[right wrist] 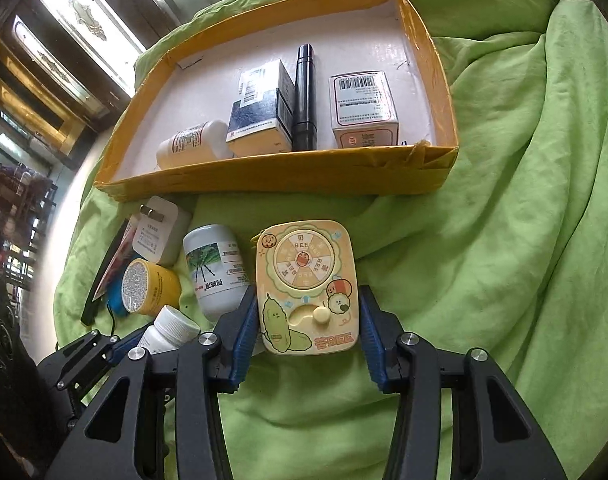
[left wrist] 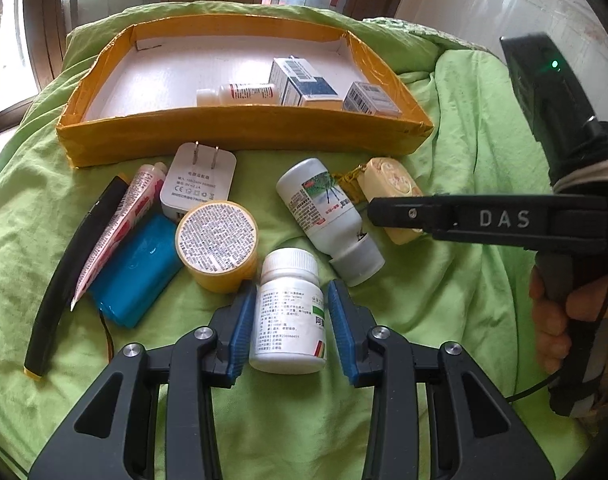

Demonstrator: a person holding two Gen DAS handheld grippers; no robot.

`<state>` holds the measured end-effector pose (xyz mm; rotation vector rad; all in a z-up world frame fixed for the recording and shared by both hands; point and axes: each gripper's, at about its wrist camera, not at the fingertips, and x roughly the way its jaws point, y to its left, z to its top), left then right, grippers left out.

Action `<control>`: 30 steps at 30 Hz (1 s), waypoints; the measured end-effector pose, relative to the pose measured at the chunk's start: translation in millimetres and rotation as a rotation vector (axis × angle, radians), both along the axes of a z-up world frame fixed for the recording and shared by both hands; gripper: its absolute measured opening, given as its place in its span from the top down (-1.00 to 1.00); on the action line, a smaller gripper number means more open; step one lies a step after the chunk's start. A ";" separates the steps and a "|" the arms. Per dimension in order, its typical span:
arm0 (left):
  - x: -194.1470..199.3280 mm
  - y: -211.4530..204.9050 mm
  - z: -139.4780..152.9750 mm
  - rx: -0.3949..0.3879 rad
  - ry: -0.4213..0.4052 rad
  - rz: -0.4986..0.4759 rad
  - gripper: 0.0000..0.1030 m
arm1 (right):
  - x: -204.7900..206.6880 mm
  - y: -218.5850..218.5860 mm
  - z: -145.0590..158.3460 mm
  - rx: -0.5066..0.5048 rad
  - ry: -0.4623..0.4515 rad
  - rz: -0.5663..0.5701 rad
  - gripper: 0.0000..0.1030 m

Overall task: Organize rigid objects
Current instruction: 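Lift the yellow case with the right gripper while the left lifts the white bottle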

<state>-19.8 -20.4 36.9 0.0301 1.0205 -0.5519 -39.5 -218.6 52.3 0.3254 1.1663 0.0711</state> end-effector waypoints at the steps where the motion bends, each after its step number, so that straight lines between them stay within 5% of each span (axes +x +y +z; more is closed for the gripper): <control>1: 0.0 2.0 1.9 -0.010 -0.002 0.004 0.33 | -0.1 -0.4 -1.0 -0.008 0.003 0.000 0.18; 14: -2.3 -4.7 -0.1 0.029 -0.023 -0.024 0.39 | 15.1 12.9 -6.0 -0.156 0.007 0.032 0.17; 22: -1.0 15.5 11.7 -0.067 -0.018 0.023 0.39 | 0.2 -2.6 11.4 -0.011 -0.053 -0.012 0.19; 30: -0.6 20.9 18.6 -0.102 -0.040 0.048 0.39 | -13.0 -2.2 24.2 -0.023 -0.102 -0.021 0.19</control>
